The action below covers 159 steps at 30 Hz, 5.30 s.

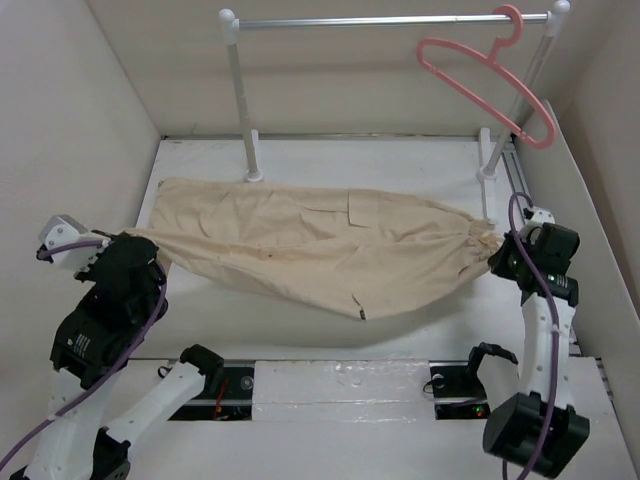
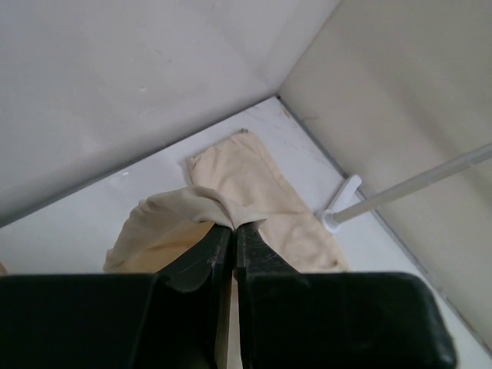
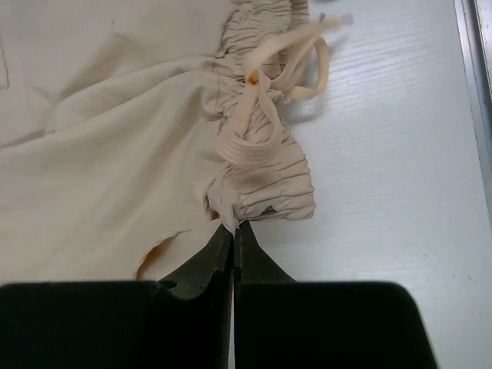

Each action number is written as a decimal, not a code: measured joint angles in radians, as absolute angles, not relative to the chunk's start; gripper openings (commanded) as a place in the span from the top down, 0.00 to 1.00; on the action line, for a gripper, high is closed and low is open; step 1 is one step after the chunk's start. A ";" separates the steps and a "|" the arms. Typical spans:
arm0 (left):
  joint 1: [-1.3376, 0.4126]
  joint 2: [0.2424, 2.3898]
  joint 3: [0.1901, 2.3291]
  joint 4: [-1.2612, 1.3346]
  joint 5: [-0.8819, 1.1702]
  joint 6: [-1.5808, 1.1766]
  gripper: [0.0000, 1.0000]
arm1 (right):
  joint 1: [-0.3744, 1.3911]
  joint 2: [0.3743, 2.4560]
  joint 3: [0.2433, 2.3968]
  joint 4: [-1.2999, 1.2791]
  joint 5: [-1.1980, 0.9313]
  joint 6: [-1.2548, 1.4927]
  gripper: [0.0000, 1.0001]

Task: Place the trousers on the hanger
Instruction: Fold the trousers at the center of the board.

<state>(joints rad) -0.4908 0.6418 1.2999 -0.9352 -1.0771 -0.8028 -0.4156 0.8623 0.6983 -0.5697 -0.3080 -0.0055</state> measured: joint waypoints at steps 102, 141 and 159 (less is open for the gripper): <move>0.409 1.946 1.416 -0.298 -0.095 -0.564 1.00 | 0.321 0.941 0.672 -0.570 -0.233 -0.056 0.23; 0.019 1.728 1.293 -0.183 -0.006 -0.694 0.42 | -0.498 1.097 0.670 -0.588 -0.300 0.028 0.00; 0.386 1.751 1.024 -0.098 0.100 -0.767 0.44 | -0.513 1.396 0.514 0.034 -0.462 0.347 0.76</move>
<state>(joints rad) 0.3862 1.7508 1.0241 -0.0982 0.0998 -0.7670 -0.5125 1.3956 0.5137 0.0338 -0.4622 0.3466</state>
